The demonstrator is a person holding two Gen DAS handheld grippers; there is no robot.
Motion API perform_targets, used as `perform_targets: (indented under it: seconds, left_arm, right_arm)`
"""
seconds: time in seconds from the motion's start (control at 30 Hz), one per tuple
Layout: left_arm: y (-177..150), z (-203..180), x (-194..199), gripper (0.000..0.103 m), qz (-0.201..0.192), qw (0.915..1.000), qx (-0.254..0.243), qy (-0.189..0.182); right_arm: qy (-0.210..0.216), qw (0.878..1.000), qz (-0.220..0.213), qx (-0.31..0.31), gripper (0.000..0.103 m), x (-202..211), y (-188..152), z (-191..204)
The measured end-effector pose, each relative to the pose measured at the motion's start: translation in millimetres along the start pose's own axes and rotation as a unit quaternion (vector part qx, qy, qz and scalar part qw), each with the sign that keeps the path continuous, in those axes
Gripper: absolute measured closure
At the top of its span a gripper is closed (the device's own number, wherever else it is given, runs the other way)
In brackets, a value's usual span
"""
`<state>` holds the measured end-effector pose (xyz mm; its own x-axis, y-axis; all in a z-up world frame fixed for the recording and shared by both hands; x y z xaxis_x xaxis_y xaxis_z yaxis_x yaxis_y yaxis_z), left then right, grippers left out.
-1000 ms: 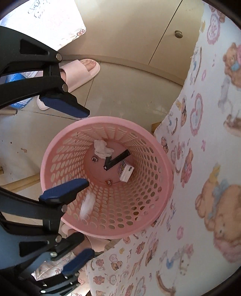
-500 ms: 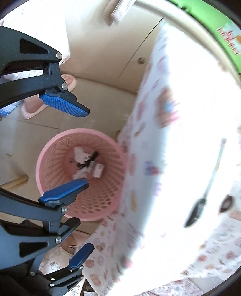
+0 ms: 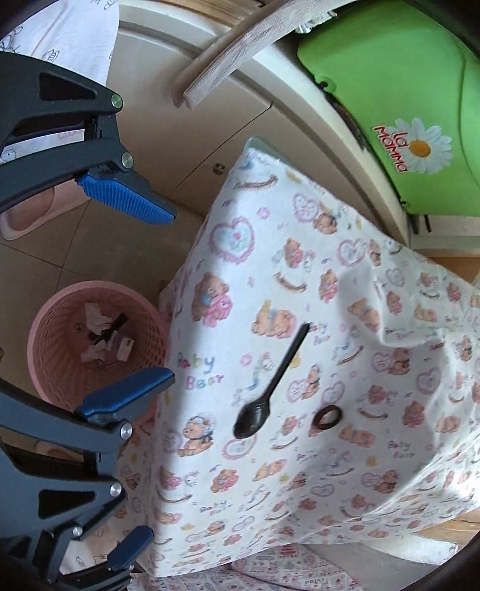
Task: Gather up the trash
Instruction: 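Raise both open grippers back toward the black spoon and ring, then lower the right gripper onto the black ring and close it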
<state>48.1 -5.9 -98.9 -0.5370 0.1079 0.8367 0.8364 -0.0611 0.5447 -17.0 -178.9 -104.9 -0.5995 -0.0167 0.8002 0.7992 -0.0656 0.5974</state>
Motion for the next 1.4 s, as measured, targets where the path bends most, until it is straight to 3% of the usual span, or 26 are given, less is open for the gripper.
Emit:
perform_targets:
  seconds: [0.43,0.93,1.17,1.4]
  left_arm:
    - [13.7,-7.2,31.4,0.021,-0.076,0.9967,-0.026,0.011]
    - [29.1,14.5,28.4,0.018,-0.101,0.9940,0.001,0.040]
    - [34.9,25.3,20.0,0.018,-0.095,0.9943,0.017,0.045]
    - [45.9,32.6,15.8,0.017,-0.094,0.9939,0.031,0.048]
  right_arm:
    - [-0.013,0.998,-0.049,-0.027,0.031,24.1,24.7,-13.5]
    - [-0.012,0.999,-0.046,-0.024,0.029,16.5,26.7,-15.2]
    - [-0.008,0.999,-0.045,-0.009,0.029,10.8,26.4,-4.0]
    - [0.003,0.998,-0.058,-0.027,0.029,1.6,77.8,-17.8]
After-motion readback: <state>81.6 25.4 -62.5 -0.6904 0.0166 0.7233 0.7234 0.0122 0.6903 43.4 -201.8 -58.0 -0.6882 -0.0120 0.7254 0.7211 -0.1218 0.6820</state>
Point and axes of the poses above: each gripper's, at about its wrist camera, not at the fingertips, and x roughly against the way its jaws point, z to its left, y to its top, the point moved 5 cm from there along -x, roughly the way its jaws point, and after that the axes turned 2 degrees about -y, right-handed, at the moved point
